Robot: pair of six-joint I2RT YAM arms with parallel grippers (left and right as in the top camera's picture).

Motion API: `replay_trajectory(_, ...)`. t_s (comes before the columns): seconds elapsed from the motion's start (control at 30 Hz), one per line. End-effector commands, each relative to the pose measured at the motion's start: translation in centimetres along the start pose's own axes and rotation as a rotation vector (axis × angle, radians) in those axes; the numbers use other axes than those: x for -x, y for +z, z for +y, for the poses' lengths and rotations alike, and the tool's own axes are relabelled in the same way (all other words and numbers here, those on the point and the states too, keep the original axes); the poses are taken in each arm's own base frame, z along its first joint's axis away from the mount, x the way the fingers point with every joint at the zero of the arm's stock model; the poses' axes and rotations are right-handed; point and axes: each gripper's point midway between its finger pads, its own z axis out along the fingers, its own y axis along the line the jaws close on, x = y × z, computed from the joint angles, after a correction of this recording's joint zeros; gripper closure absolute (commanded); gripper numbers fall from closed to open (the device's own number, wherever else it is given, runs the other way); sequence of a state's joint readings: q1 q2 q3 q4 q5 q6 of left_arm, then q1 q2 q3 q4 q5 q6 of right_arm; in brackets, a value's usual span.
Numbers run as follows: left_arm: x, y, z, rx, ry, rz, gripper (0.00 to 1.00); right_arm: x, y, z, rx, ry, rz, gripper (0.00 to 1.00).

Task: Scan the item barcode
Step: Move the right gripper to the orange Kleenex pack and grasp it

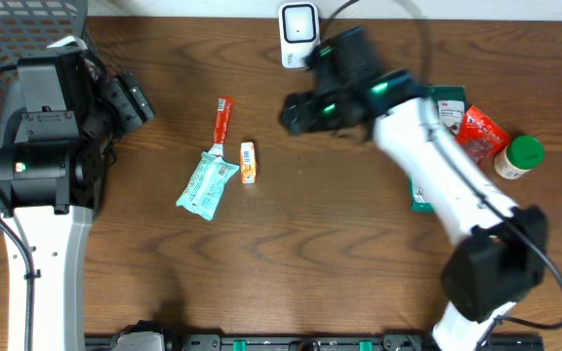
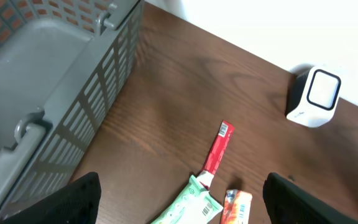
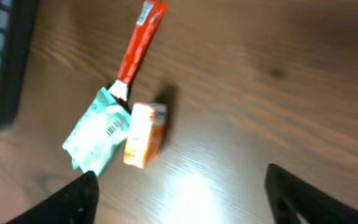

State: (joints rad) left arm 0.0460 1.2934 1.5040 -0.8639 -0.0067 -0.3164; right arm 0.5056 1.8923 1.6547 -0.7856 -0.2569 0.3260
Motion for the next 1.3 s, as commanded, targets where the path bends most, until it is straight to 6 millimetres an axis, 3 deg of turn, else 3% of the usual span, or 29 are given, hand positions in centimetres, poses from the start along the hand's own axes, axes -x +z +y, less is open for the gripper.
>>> replay_trajectory(0.0, 0.4, -0.3, 0.1, 0.004, 0.001, -0.014, 0.16, -3.2, 4.9, 2.0, -0.106, -0.045, 0.027, 0.21)
replay_trajectory(0.13, 0.4, -0.3, 0.1, 0.004, 0.001, -0.014, 0.16, -4.1, 7.9, 5.2, -0.157, -0.164, -0.028, 0.24)
replay_trajectory(0.27, 0.4, -0.3, 0.1, 0.004, 0.001, -0.014, 0.16, -3.8, 8.7, 8.4, -0.176, -0.24, -0.128, 0.33)
replay_trajectory(0.3, 0.4, -0.3, 0.1, 0.004, 0.001, -0.014, 0.16, -3.6, 8.7, 9.1, -0.176, -0.252, -0.155, 0.37)
replay_trajectory(0.4, 0.4, -0.3, 0.1, 0.004, 0.001, -0.014, 0.16, -3.4, 8.7, 10.6, -0.177, -0.274, -0.207, 0.68)
replay_trajectory(0.53, 0.4, -0.3, 0.1, 0.004, 0.001, -0.014, 0.16, -4.1, 10.3, 10.9, -0.17, -0.272, -0.196, 0.8)
replay_trajectory(0.7, 0.4, -0.3, 0.1, 0.004, 0.001, -0.014, 0.16, -5.4, 13.0, 9.1, -0.209, -0.273, -0.141, 0.84)
replay_trajectory(0.9, 0.4, -0.3, 0.1, 0.004, 0.001, -0.014, 0.16, -5.4, 12.9, 5.2, -0.281, -0.23, -0.082, 0.83)
replay_trajectory(1.1, 0.4, -0.3, 0.1, 0.004, 0.001, -0.014, 0.16, -4.2, 10.7, -1.4, -0.428, -0.146, -0.031, 0.82)
replay_trajectory(1.17, 0.4, -0.3, 0.1, 0.004, 0.001, -0.014, 0.16, -3.4, 9.3, -2.8, -0.442, -0.116, -0.032, 0.78)
replay_trajectory(1.27, 0.4, -0.3, 0.1, 0.004, 0.001, -0.014, 0.16, -2.2, 7.3, -3.0, -0.411, -0.083, -0.054, 0.69)
